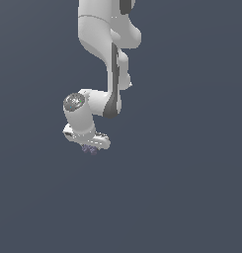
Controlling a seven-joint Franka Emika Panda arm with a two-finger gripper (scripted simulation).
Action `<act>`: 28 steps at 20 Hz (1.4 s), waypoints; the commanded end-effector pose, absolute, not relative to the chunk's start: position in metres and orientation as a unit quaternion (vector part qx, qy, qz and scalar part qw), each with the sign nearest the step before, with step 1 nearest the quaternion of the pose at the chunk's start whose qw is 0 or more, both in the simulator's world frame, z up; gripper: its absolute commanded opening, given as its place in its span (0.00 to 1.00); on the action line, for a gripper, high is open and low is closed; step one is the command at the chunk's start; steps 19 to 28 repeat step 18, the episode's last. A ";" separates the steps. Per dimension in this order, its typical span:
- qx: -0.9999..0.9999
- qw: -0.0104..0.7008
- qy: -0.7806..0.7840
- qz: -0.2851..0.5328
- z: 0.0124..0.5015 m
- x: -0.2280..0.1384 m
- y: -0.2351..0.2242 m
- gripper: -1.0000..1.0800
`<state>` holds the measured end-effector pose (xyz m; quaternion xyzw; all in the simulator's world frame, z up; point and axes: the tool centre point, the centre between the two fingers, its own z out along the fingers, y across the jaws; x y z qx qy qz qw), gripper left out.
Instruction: Pick up the object and move it to a goal position.
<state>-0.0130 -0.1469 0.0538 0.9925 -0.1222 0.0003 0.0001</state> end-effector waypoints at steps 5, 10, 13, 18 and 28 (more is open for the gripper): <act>0.993 0.000 -0.121 0.000 0.057 0.005 -0.185 0.00; 0.993 0.000 -0.121 0.000 0.058 0.011 -0.199 0.00; 0.993 0.000 -0.121 0.000 0.058 0.013 -0.203 0.00; 0.993 0.000 -0.121 0.000 0.058 0.013 -0.202 0.00; 0.993 0.000 -0.121 0.000 0.058 0.013 -0.202 0.00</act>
